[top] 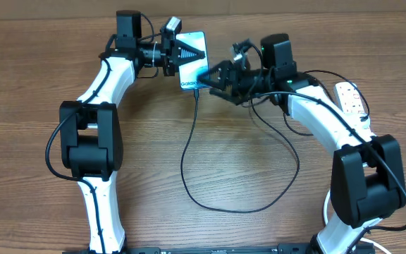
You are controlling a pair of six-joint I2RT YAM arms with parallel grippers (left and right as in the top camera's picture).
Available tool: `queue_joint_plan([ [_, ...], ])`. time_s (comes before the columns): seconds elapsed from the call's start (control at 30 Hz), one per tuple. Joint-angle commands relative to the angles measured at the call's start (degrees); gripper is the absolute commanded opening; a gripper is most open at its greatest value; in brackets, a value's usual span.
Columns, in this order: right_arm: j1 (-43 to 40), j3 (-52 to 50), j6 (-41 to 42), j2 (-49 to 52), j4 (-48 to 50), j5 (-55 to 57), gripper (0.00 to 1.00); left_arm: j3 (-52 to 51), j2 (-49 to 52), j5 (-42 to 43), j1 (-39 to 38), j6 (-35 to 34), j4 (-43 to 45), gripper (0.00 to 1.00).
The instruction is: Plug charger to phone and switch on socket
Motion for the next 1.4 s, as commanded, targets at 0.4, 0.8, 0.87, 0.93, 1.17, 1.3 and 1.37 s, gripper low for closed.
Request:
queue_joint_plan([
  [0.4,3.50,1.14,-5.55,-0.66,-3.74,-6.86,0.44,0.59,-1.84,2.75,-0.52,2.36,-0.15,0.04],
  [0.8,3.50,1.14,-3.63,-0.66,-0.66,-5.40,0.22,0.59,-1.84,2.75,-0.76,2.10,-0.35,0.04],
  [0.87,3.50,1.14,-3.61,-0.66,-0.26,-5.05,0.20,0.59,-1.84,2.75,-0.96,2.12,-0.35,0.04],
  [0.93,3.50,1.14,-3.61,-0.66,-0.28,-4.46,0.17,0.59,-1.84,2.75,-1.09,2.10,-0.37,0.04],
  [1.17,3.50,1.14,-3.63,-0.66,-0.31,-4.46,0.04,0.59,-1.84,2.75,-1.18,2.19,-1.42,0.04],
  [1.3,3.50,1.14,-3.61,-0.66,-0.26,-2.97,0.04,0.59,-1.84,2.78,-1.25,2.16,-1.88,0.04],
  [1.37,3.48,1.14,-3.58,-0.66,0.33,-2.93,0.04,0.59,-1.84,2.78,-1.33,2.23,-2.95,0.04],
])
